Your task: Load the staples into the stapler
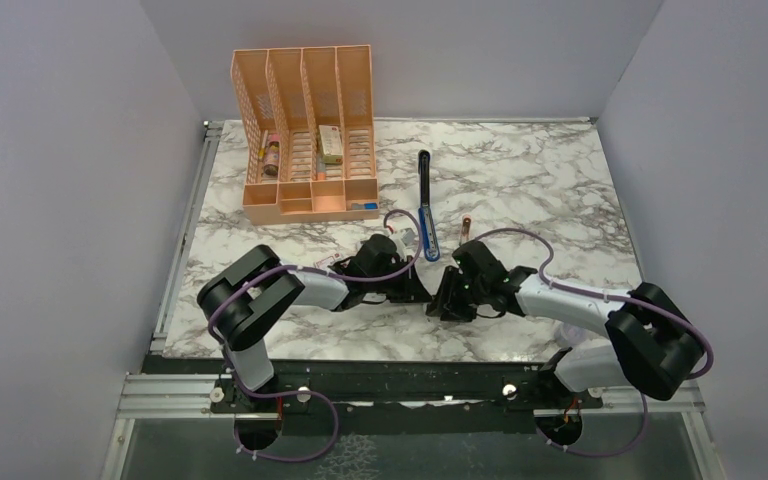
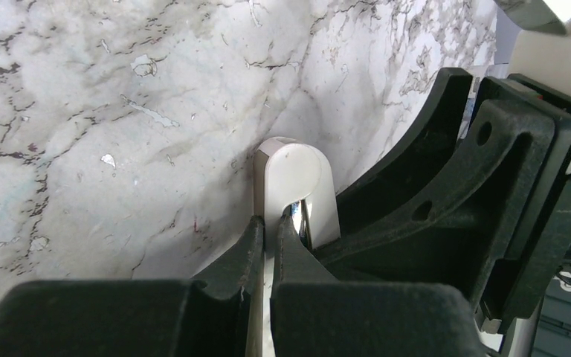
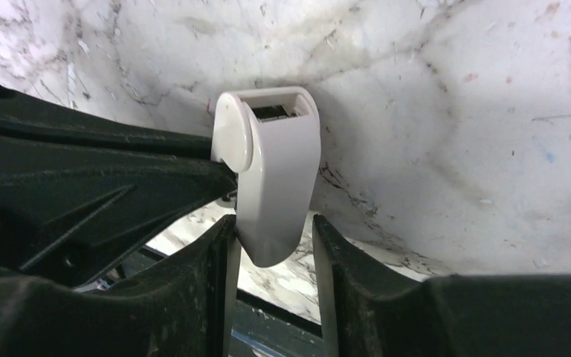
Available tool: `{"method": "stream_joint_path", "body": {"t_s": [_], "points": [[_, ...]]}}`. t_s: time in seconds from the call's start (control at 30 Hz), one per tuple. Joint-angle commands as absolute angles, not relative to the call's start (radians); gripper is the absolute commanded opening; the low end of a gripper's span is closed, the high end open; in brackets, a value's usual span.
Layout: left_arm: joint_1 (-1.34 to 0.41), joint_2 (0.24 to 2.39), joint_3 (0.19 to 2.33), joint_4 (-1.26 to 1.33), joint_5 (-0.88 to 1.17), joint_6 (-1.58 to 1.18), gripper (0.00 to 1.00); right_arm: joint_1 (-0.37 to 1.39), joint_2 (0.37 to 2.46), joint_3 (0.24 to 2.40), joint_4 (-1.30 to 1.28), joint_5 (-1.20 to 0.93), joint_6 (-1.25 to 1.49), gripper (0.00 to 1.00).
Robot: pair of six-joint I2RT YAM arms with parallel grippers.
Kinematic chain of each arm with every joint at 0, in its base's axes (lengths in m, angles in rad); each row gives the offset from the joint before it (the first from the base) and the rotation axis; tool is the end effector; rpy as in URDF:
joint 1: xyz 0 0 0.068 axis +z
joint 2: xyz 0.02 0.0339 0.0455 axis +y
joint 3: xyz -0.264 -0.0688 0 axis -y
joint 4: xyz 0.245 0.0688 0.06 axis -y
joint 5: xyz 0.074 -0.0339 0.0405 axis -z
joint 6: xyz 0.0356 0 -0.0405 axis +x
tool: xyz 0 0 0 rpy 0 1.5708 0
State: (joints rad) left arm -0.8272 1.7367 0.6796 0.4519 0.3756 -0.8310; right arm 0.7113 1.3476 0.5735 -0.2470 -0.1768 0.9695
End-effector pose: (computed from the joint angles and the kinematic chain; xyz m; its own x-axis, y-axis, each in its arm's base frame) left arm 0.2099 -0.2476 0.1290 -0.9162 -0.0188 -0.4003 0.3148 0.5841 -0.7481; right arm 0.1744 0.1586 0.1496 -0.9527 0.2505 -0.1719 0.1297 0.8469 0.5156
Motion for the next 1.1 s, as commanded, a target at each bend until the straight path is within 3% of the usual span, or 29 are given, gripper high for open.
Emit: {"method": "stream_joint_path", "body": {"t_s": [0.0,0.13,0.2,0.47,0.87,1.07], "points": [[-0.822,1.769,0.654,0.428,0.370,-0.824,0.00,0.706,1.345,0.560,-0.145,-0.117,1.023,0.41],[-0.822,1.765,0.649,0.430,0.365,-0.809,0.00,0.706,1.326,0.569,-0.166,-0.081,1.028,0.27],[-0.822,1.766,0.646,0.430,0.366,-0.788,0.00,0.706,1.301,0.579,-0.203,-0.039,1.027,0.26],[-0.823,1.773,0.632,0.416,0.365,-0.691,0.00,0.685,1.234,0.658,-0.392,0.133,1.005,0.24],[-0.823,1.802,0.651,0.390,0.380,-0.666,0.00,0.592,1.249,0.724,-0.448,0.112,0.900,0.24],[-0.825,1.805,0.660,0.390,0.390,-0.664,0.00,0.578,1.295,0.733,-0.396,0.099,0.855,0.29]]}}
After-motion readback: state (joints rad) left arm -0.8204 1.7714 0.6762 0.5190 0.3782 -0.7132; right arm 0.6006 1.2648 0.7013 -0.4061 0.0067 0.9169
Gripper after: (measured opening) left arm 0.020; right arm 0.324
